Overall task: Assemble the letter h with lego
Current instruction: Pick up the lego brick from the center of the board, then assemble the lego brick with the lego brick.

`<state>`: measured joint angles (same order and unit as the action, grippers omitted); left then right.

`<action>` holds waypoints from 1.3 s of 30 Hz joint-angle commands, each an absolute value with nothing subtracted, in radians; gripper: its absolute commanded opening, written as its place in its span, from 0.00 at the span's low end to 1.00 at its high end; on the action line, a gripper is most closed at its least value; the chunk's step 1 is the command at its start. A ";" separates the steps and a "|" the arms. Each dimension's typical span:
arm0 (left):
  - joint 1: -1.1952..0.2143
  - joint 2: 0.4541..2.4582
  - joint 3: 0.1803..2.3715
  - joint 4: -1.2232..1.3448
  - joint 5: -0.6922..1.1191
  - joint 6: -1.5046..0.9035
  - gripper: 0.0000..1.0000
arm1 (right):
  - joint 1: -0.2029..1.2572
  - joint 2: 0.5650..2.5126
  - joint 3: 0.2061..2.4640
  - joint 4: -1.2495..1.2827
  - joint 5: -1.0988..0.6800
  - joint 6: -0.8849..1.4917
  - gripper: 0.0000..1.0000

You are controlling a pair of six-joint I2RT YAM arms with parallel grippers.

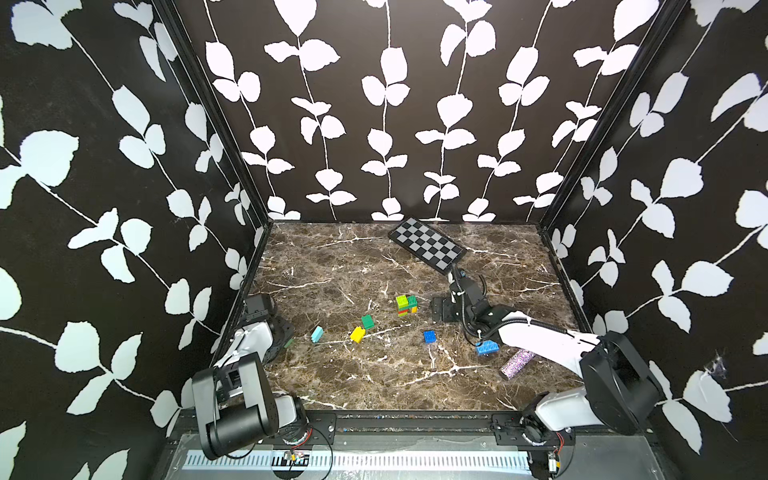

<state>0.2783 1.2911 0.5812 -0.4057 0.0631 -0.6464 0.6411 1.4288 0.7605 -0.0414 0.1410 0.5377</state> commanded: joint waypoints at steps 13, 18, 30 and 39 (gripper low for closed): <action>-0.229 1.293 0.995 -0.667 0.003 -0.705 0.11 | 0.614 1.436 0.797 -0.046 0.133 0.556 1.00; -0.518 1.379 1.097 -0.718 -0.053 -0.722 0.11 | 0.601 1.433 0.789 -0.053 0.147 0.581 1.00; -0.917 1.804 1.523 -0.744 -0.035 -0.751 0.12 | 0.536 1.437 0.774 -0.094 0.170 0.677 1.00; -0.982 2.012 1.711 -0.851 -0.052 -0.810 0.14 | 0.494 1.413 0.757 -0.146 0.215 0.753 1.00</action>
<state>-0.9672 2.0083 1.6791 -0.7647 -0.0341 -0.7742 0.5152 1.4296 0.7700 -0.1150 0.1734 0.6949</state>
